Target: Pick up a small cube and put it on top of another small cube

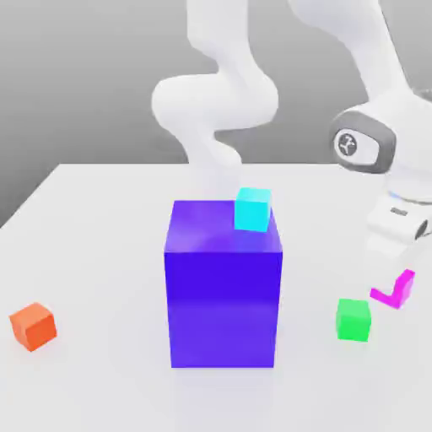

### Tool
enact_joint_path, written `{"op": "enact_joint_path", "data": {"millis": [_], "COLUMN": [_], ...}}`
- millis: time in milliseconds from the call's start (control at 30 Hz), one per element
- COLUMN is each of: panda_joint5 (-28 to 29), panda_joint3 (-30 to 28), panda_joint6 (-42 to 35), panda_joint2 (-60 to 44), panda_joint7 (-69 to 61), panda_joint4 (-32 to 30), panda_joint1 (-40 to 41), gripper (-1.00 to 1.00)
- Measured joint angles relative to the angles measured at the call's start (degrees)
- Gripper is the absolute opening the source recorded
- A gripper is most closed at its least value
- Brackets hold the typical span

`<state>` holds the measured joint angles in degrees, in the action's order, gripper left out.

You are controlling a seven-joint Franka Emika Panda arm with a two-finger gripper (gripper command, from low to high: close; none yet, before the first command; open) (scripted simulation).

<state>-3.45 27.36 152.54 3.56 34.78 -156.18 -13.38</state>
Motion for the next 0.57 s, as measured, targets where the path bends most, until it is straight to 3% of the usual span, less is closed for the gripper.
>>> {"op": "enact_joint_path", "data": {"millis": [100,267,300,500,567], "panda_joint5": [-1.05,11.40,13.22,14.11,10.74], "panda_joint3": [-0.83,-5.27,-6.22,-6.71,-5.42], "panda_joint6": [2.80,11.77,12.78,13.29,11.45], "panda_joint2": [0.84,-8.98,-10.21,-10.82,-8.57], "panda_joint7": [-1.05,7.74,9.06,9.69,7.29], "panda_joint4": [-3.24,-3.19,-3.11,-3.06,-3.23], "panda_joint1": [-0.50,-1.87,-2.48,-2.81,-2.34], "gripper": [-1.00,-1.00,1.00,1.00,1.00]}}
